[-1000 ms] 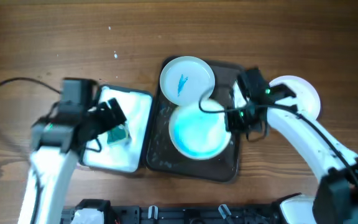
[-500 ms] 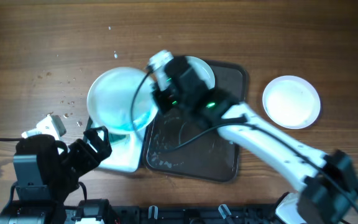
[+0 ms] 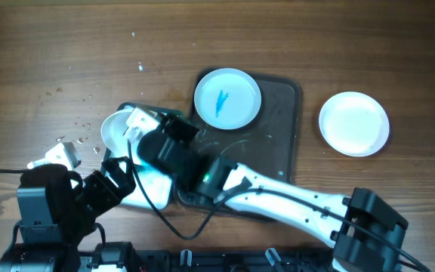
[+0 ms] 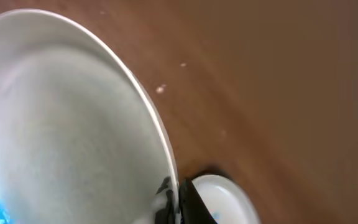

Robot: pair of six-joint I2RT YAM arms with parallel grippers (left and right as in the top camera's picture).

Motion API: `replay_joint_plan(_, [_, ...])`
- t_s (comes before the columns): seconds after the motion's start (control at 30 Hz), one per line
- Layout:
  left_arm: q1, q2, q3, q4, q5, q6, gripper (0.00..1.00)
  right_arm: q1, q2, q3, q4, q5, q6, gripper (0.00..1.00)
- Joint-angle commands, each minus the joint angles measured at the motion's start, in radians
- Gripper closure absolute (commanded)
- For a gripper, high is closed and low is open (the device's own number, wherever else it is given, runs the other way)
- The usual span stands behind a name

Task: Clean dirty plates on tray and stack at the side
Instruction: 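Lift the plate with the right gripper and dip it into the basin, then carry the plate right and set it on the first cleaned plate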

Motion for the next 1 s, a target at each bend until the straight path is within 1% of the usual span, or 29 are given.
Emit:
replay_joint_plan(0.0, [0.006, -0.001, 0.01, 0.007, 0.021, -0.014, 0.0, 0.025, -0.008, 0.008, 0.038, 0.155, -0.106, 0.96])
replay_joint_plan(0.17, [0.006, -0.001, 0.01, 0.007, 0.021, -0.014, 0.0, 0.026, -0.008, 0.008, 0.081, 0.154, -0.123, 0.96])
replay_joint_plan(0.37, [0.006, -0.001, 0.01, 0.007, 0.021, -0.014, 0.0, 0.026, -0.008, 0.008, 0.083, 0.155, -0.125, 0.96])
replay_joint_plan(0.53, [0.006, -0.001, 0.01, 0.007, 0.021, -0.014, 0.0, 0.026, -0.008, 0.008, 0.084, 0.211, -0.137, 0.96])
replay_joint_plan(0.8, [0.006, -0.001, 0.01, 0.007, 0.021, -0.014, 0.0, 0.026, -0.013, 0.008, 0.087, 0.211, -0.145, 0.96])
replay_joint_plan(0.9, [0.006, -0.001, 0.01, 0.007, 0.021, -0.014, 0.0, 0.024, -0.019, 0.008, 0.087, 0.21, -0.108, 0.96])
replay_joint_plan(0.93, [0.006, -0.001, 0.01, 0.007, 0.021, -0.014, 0.0, 0.023, -0.019, 0.008, 0.087, 0.211, -0.082, 0.96])
replay_joint_plan(0.97, [0.006, -0.001, 0.01, 0.007, 0.021, -0.014, 0.0, 0.018, -0.019, 0.008, 0.086, 0.211, -0.024, 0.96])
